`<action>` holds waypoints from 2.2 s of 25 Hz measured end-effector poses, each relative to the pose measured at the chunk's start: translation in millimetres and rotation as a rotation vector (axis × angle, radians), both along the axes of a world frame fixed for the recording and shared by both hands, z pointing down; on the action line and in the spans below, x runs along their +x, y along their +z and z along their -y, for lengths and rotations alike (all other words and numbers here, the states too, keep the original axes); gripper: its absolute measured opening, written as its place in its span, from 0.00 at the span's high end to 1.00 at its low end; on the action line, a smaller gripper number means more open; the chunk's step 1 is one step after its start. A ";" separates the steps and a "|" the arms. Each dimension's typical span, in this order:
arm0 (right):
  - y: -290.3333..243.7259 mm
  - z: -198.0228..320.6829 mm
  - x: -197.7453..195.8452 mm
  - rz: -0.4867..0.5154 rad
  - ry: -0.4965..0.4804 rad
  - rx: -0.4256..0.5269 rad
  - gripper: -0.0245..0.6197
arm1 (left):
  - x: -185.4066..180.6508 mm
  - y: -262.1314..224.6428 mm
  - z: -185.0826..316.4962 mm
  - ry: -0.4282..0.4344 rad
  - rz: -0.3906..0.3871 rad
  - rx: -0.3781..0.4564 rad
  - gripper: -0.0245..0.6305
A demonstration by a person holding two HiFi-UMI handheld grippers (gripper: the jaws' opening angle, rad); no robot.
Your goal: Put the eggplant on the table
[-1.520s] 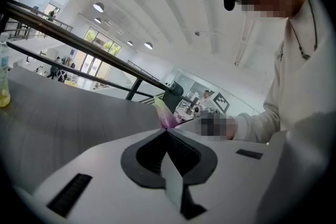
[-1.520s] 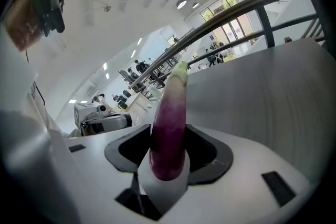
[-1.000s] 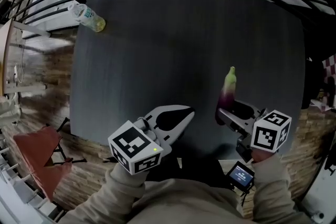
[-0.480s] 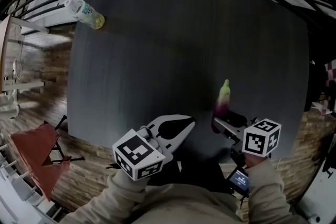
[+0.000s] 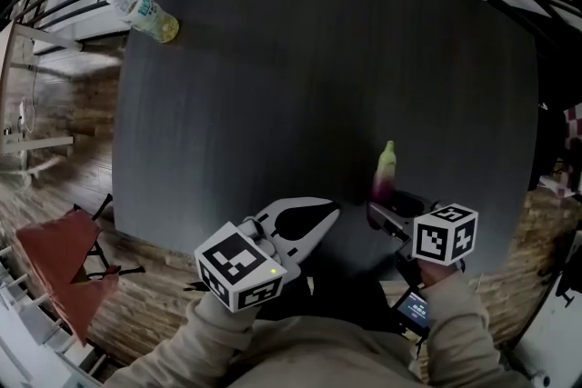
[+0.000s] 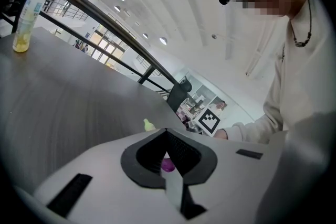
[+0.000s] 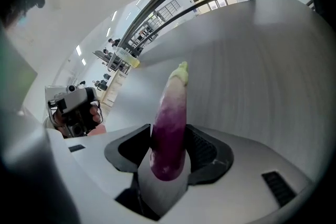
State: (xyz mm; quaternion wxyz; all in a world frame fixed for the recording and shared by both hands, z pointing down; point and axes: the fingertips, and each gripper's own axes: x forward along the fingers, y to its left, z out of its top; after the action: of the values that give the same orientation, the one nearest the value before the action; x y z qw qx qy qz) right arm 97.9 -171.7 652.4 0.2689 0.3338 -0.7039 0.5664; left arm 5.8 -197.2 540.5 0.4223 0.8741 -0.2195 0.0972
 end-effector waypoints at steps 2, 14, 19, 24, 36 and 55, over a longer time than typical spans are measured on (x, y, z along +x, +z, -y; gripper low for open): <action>3.5 0.3 2.1 -0.018 0.008 -0.007 0.62 | -1.5 0.8 -1.5 0.000 0.000 -0.004 0.96; 17.9 -4.4 5.0 -0.073 0.018 -0.066 0.62 | -7.9 0.8 -1.6 -0.005 -0.007 -0.012 0.96; 20.9 -10.7 3.0 -0.083 -0.007 -0.085 0.61 | -8.0 -1.5 -1.8 -0.008 -0.006 -0.007 0.96; 19.3 -9.3 -1.5 -0.092 -0.012 -0.073 0.55 | -14.7 -3.8 -1.2 -0.015 0.000 0.001 0.96; 21.0 -11.3 -1.9 -0.104 0.001 -0.079 0.50 | -20.4 -4.5 -5.6 -0.024 0.007 -0.001 0.96; -65.8 24.7 32.5 -0.026 0.104 0.109 0.50 | -0.1 -77.8 5.0 0.051 0.040 0.141 0.96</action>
State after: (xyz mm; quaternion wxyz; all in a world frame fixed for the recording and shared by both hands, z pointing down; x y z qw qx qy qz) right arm 130.4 -196.3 586.6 0.2296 0.3912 -0.7119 0.5361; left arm 5.7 -202.3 462.7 0.3525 0.9049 -0.2120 0.1096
